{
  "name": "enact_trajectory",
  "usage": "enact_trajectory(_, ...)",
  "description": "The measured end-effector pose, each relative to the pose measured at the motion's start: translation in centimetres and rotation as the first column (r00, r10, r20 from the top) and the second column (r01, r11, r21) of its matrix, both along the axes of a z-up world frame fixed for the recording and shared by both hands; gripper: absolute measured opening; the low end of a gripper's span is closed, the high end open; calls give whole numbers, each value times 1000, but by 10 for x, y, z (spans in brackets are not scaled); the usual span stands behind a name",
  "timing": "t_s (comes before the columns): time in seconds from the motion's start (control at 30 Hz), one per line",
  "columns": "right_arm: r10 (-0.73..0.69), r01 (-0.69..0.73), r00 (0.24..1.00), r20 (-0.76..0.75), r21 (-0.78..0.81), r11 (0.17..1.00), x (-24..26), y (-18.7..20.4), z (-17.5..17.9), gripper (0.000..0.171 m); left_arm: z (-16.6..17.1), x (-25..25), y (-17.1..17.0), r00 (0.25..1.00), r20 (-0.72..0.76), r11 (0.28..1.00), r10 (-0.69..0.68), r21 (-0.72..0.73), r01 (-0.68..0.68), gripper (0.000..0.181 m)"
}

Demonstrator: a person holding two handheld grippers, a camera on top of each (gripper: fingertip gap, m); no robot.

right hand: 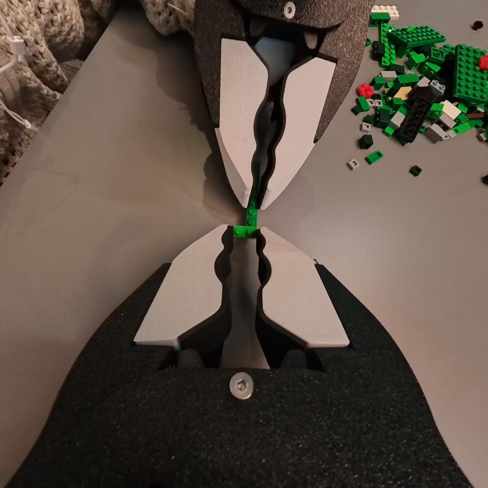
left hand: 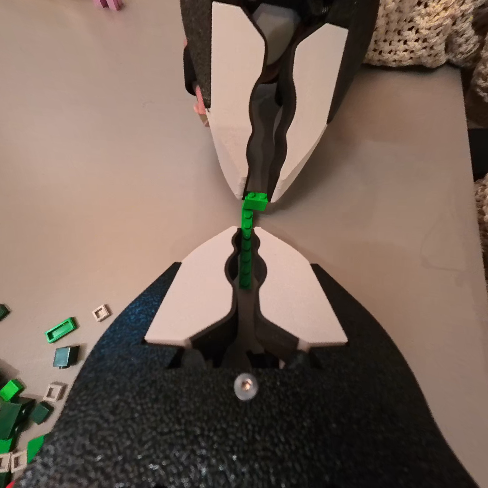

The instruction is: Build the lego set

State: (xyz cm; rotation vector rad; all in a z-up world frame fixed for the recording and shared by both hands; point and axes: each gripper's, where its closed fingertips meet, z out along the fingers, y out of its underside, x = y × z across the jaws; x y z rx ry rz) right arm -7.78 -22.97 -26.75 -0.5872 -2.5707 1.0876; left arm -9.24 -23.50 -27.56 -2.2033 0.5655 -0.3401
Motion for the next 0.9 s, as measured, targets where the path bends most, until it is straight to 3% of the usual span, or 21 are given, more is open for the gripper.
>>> enact_trajectory(0.03,0,0,1000,-1,1,1000,0,0,0,16,0,0,0,1000,1,1000,0,-1,0,5)
enact_trajectory(0.9,3,-3,1000,-11,23,1000,1,-1,0,16,-1,3,-1,1000,22,1000,-5,-13,5,5)
